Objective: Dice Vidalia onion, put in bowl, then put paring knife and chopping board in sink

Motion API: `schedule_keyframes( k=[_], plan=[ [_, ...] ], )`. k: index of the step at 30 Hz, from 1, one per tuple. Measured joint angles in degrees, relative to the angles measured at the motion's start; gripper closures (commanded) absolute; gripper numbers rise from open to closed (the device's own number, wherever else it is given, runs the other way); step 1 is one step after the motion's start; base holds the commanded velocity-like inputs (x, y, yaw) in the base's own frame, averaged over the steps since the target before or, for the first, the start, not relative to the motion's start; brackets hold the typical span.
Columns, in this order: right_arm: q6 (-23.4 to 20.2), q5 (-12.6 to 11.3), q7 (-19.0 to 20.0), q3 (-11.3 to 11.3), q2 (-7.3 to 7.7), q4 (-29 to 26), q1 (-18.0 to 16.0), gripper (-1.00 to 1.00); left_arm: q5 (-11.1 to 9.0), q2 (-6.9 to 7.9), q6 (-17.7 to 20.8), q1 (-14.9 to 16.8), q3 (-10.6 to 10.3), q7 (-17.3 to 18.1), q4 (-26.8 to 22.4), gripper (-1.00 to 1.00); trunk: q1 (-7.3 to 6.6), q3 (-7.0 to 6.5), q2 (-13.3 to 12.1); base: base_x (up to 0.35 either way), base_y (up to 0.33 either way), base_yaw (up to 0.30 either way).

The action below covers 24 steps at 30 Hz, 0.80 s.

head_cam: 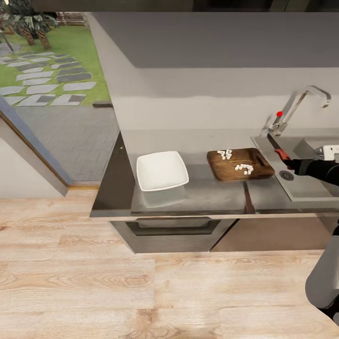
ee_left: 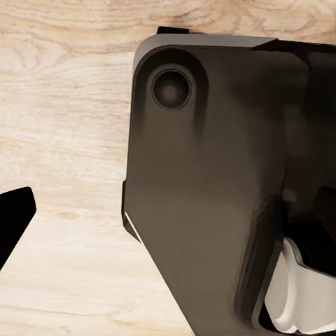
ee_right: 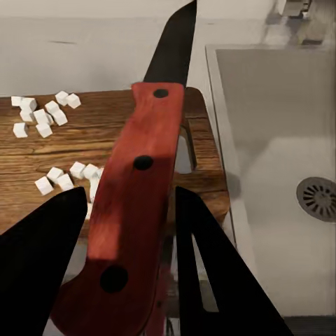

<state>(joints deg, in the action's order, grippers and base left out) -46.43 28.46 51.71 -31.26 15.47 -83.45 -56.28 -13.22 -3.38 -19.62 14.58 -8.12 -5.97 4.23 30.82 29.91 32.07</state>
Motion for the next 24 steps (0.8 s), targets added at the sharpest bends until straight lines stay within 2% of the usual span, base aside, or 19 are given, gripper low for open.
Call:
schedule_keyframes(
  k=[7,18,24],
  plan=[
    [1.4,0.0,-1.0,0.0,-0.19,1.0,0.0,1.00,0.0,0.00,-0.3,0.0,0.0,0.1,0.0,-1.00,-0.01,0.00,0.0,0.050,-0.171,0.000],
    [14.2,0.2,-5.6,-0.6,-0.12,16.6,0.1,1.00,0.0,-0.02,-0.3,0.0,0.0,0.1,0.0,-1.00,0.00,0.00,0.0,0.079,-0.246,0.000],
    [15.9,0.1,-8.2,-0.6,-0.09,19.2,0.1,1.00,0.0,-0.06,-0.3,0.0,0.0,0.1,0.0,-1.00,0.00,0.00,0.0,0.002,-0.179,0.000]
  ],
)
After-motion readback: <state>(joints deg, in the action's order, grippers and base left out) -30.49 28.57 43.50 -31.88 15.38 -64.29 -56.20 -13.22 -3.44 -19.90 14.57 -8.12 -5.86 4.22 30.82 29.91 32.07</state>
